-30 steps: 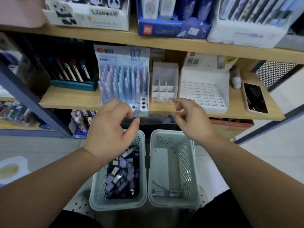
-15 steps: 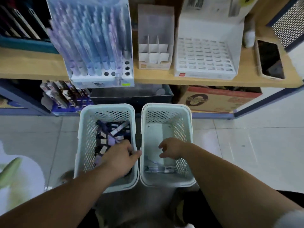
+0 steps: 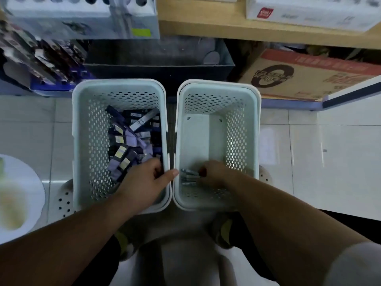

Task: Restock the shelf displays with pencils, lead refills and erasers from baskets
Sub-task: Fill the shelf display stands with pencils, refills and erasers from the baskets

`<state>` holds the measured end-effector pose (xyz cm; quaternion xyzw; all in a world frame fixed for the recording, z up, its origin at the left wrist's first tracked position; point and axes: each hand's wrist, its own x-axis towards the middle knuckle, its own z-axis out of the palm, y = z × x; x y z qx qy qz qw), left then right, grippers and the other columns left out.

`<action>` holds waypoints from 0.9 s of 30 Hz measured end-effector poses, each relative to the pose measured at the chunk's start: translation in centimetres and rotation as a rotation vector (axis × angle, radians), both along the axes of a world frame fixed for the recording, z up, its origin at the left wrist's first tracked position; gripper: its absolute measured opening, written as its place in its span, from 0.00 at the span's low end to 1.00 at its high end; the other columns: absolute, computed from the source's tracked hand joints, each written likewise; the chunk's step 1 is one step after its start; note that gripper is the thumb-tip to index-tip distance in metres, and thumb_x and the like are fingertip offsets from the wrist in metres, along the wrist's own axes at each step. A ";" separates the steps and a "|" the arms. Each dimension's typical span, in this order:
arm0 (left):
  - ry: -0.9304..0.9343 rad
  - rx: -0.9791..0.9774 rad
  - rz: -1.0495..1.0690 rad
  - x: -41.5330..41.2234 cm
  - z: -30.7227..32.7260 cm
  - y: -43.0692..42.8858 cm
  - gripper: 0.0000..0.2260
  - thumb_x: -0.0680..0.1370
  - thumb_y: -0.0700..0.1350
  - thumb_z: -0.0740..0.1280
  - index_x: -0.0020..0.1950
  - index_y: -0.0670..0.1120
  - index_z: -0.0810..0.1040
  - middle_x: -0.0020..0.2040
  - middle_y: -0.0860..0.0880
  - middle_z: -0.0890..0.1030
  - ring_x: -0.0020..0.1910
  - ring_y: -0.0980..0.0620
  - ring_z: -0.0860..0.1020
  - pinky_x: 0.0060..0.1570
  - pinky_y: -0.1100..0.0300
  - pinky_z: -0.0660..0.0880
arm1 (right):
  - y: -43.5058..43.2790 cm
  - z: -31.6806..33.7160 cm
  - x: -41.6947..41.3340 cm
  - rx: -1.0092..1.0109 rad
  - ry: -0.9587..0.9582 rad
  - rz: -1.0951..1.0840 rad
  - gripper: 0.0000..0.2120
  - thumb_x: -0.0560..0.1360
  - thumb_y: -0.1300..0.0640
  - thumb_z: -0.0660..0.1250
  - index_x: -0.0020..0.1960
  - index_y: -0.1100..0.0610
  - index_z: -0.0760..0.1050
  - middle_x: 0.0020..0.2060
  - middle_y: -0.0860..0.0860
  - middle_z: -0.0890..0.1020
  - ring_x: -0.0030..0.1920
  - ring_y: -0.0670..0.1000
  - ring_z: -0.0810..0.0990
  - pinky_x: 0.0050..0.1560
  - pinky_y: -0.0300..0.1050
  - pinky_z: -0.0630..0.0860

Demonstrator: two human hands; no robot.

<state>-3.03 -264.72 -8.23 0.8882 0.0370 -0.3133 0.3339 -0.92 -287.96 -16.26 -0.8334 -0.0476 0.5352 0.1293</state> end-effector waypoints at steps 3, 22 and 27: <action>0.011 0.006 0.017 0.0 0.2 -0.1 0.22 0.76 0.66 0.63 0.38 0.48 0.71 0.31 0.49 0.75 0.31 0.53 0.75 0.32 0.56 0.68 | -0.1 -0.3 0.0 0.002 0.038 0.063 0.15 0.80 0.50 0.66 0.59 0.59 0.81 0.57 0.58 0.83 0.56 0.57 0.81 0.48 0.44 0.71; 0.198 0.001 0.135 0.1 0.7 -0.9 0.22 0.77 0.65 0.66 0.43 0.45 0.73 0.39 0.45 0.78 0.38 0.48 0.76 0.36 0.56 0.69 | -0.9 0.1 0.0 -0.005 0.096 0.149 0.16 0.81 0.54 0.63 0.66 0.58 0.76 0.63 0.58 0.80 0.59 0.57 0.79 0.61 0.48 0.73; 0.183 0.046 0.107 -0.1 1.1 -1.2 0.21 0.77 0.65 0.65 0.42 0.47 0.71 0.37 0.48 0.75 0.37 0.51 0.74 0.34 0.56 0.65 | -0.7 0.6 -0.5 0.011 0.106 0.132 0.18 0.80 0.55 0.64 0.69 0.57 0.75 0.65 0.57 0.78 0.62 0.58 0.78 0.63 0.49 0.73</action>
